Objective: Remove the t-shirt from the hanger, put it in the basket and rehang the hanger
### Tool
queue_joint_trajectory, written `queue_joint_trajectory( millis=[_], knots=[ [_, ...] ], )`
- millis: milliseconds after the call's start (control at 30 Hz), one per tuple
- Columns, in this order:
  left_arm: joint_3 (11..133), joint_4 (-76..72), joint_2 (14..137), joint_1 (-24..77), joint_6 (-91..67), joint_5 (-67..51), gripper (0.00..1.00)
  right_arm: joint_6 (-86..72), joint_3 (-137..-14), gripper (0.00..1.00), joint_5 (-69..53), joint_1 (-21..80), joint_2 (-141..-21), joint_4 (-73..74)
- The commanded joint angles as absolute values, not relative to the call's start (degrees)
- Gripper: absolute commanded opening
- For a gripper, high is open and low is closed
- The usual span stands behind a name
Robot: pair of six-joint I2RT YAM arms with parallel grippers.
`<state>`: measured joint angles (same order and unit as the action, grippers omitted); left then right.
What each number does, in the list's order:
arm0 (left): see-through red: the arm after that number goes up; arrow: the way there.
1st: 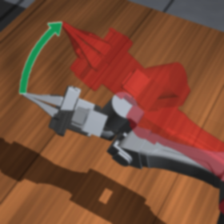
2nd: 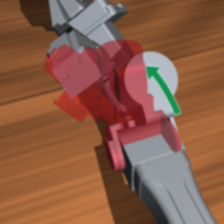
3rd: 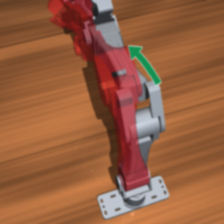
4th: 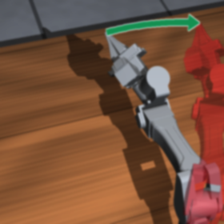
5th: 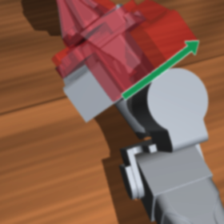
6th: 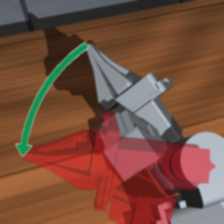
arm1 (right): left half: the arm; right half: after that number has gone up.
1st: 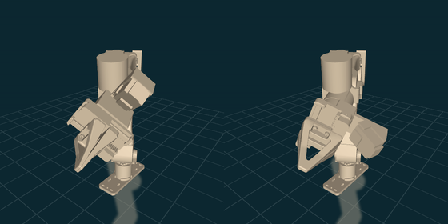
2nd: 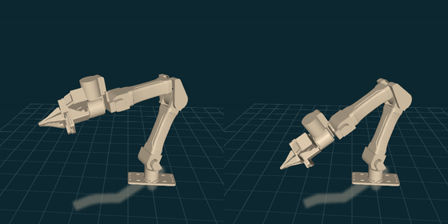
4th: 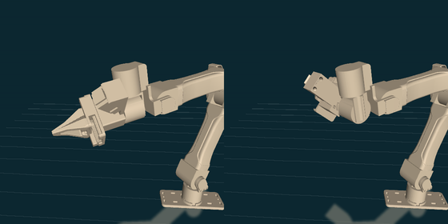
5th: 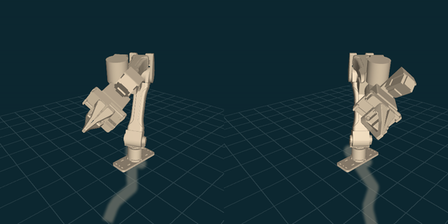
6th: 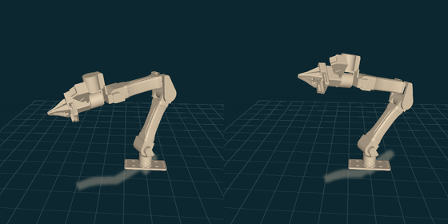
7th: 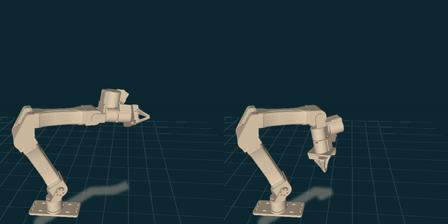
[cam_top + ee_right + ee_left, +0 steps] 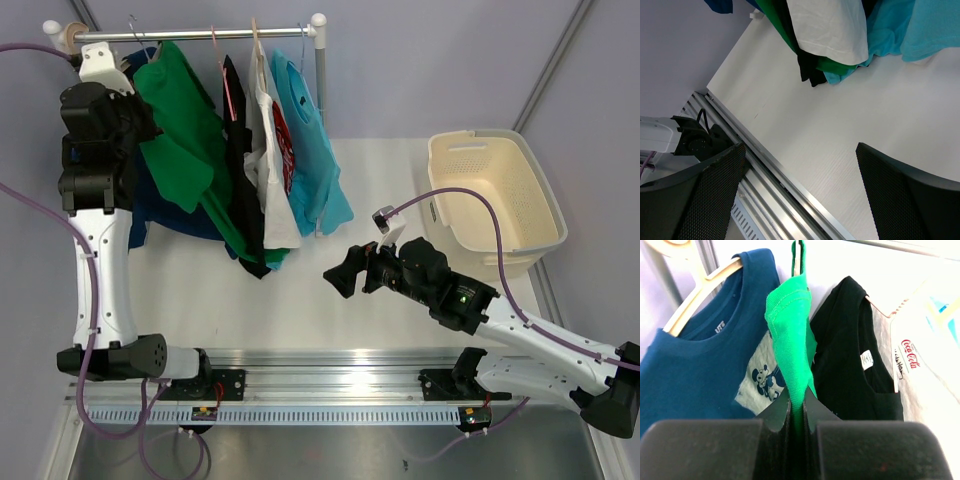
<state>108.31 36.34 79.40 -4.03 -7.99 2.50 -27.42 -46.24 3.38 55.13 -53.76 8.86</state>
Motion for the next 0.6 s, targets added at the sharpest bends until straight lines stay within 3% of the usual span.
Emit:
queue_joint_trajectory(
  millis=[0, 567],
  knots=[
    [108.5, 26.7, 74.4, -4.0, -7.5, 4.0, 0.0, -27.2, -47.8, 1.0, 3.4, 55.5, -53.2, 8.3],
    [95.3, 23.5, 65.1, -3.4, -7.7, 8.7, 0.0, -26.4, -47.5, 0.99, 2.9, 55.5, -51.1, 8.5]
  ],
)
